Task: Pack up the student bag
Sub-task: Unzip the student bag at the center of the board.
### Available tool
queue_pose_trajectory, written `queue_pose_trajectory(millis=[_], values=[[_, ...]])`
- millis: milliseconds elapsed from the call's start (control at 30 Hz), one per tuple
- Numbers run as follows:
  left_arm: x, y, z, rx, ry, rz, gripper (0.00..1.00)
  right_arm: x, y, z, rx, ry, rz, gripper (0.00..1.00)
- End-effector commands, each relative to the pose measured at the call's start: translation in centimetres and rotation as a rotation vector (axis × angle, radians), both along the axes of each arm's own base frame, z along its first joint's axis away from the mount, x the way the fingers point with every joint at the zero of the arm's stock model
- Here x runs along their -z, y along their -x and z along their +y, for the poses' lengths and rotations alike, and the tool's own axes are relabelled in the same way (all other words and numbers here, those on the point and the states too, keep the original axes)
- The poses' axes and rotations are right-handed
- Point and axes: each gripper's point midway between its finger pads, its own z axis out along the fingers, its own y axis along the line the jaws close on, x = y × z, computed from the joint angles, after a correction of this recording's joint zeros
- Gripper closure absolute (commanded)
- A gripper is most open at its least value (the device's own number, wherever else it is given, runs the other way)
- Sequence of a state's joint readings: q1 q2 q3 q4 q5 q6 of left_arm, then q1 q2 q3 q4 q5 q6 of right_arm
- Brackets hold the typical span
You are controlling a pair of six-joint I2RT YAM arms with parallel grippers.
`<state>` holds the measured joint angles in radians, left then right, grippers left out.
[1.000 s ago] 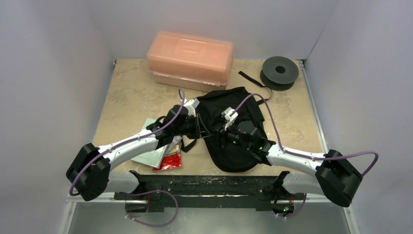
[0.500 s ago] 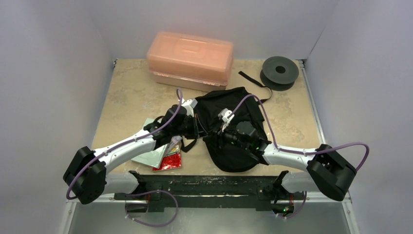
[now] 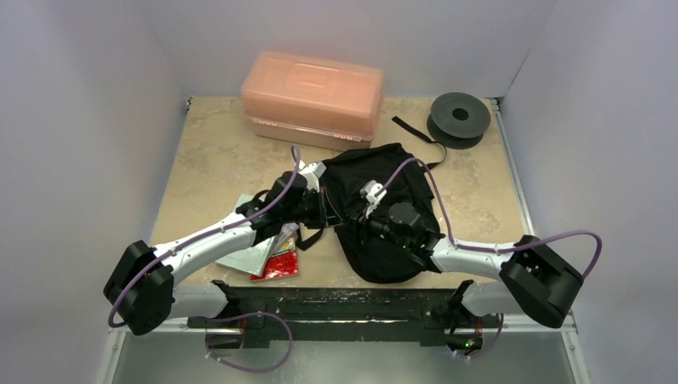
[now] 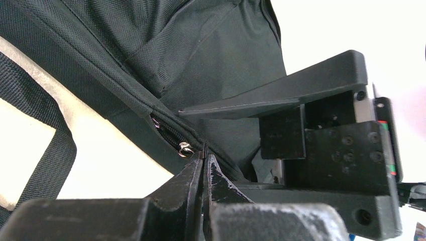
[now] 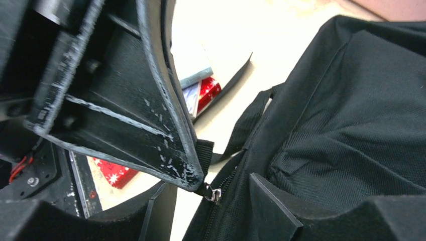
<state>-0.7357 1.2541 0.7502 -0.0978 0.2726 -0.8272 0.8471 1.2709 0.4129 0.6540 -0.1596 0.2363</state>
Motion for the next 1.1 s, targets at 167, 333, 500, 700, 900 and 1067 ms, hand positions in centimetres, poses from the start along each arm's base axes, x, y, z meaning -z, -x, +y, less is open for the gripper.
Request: queue_pose_trajectory(millis=[167, 333, 500, 700, 900, 1067], values=[[-4.2, 0.0, -1.0, 0.032, 0.101, -0.074, 1.00, -1.3, -1.5, 0.6, 0.034, -0.037, -0.056, 0.36], [-4.2, 0.1, -1.1, 0.037, 0.108, -0.069, 1.00, -2.0, -1.7, 1.2, 0.025, -0.059, -0.065, 0.47], [-4.0, 0.0, -0.7, 0.023, 0.105, -0.066, 1.00, -2.2, -1.5, 1.5, 0.016, -0.082, -0.053, 0.87], [-3.2, -1.6, 2.6, -0.124, 0.106, -0.038, 0.55, -1.9, -1.2, 0.7, 0.040, -0.089, -0.032, 1.00], [-1.2, -2.4, 5.1, -0.259, 0.087, 0.072, 0.26, -1.7, -1.1, 0.7, 0.049, -0.099, -0.002, 1.00], [1.3, -3.0, 4.4, -0.304, 0.197, 0.281, 0.28, -1.9, -1.1, 0.8, 0.057, -0.117, 0.021, 0.99]])
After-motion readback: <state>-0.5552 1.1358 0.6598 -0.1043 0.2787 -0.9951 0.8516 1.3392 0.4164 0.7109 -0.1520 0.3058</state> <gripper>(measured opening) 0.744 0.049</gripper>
